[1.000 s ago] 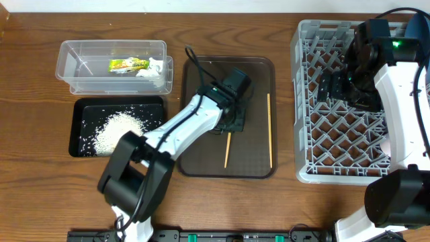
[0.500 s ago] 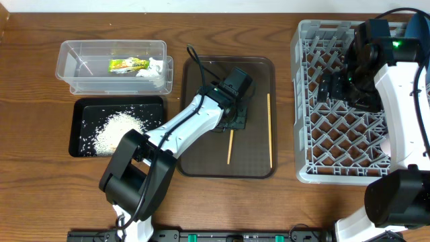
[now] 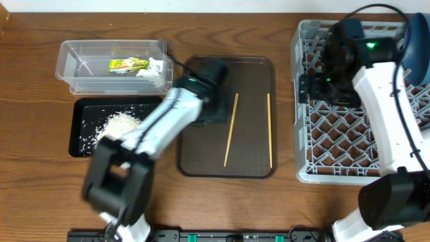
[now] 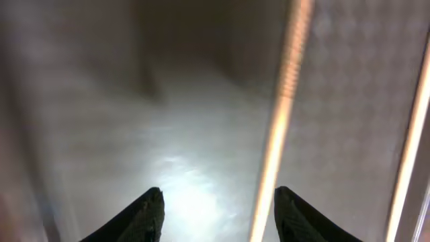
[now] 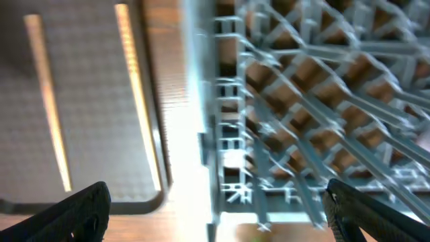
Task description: Sort waste into correct bins and load items into the dishwasher rack
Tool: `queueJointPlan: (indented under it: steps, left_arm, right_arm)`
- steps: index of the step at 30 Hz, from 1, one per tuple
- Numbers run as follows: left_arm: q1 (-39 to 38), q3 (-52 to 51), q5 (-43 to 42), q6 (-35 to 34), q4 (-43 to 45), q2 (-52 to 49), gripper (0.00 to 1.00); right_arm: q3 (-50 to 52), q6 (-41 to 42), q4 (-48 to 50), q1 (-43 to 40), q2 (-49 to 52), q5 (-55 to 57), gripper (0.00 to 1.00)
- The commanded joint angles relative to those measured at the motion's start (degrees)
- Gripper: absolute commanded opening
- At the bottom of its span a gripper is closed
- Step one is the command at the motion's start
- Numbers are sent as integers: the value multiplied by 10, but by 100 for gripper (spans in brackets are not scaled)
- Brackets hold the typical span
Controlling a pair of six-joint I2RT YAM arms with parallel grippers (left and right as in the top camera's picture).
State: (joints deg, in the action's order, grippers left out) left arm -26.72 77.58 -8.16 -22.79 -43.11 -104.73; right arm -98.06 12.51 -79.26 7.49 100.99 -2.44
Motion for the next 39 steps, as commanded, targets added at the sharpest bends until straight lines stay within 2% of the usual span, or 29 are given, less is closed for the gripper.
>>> queueJointPlan:
  steps: [1,5,9,14,18,27,39]
  left_arm:
    - [57,-1,14,8,-26,98,56]
    - [139,-1,18,11,-80,181,62]
    - [221,-1,18,18,-130,236,71]
    - [312,-1,17,22,-175,263,72]
    - [356,-1,17,22,-193,262,73]
    - [367,-1,17,22,-198,261,73]
    - [367,-1,17,22,-198,261,73]
  right_arm:
    - [0,1,18,40,2,-17,99]
    - [0,21,57,91,3,-16,99]
    - [3,57,93,138,7,19,97]
    - [5,73,109,174,33,35,97]
    - [5,88,109,182,75,35,97]
    - [5,99,109,183,177,-22,98]
    - [5,113,121,184,257,-19,96]
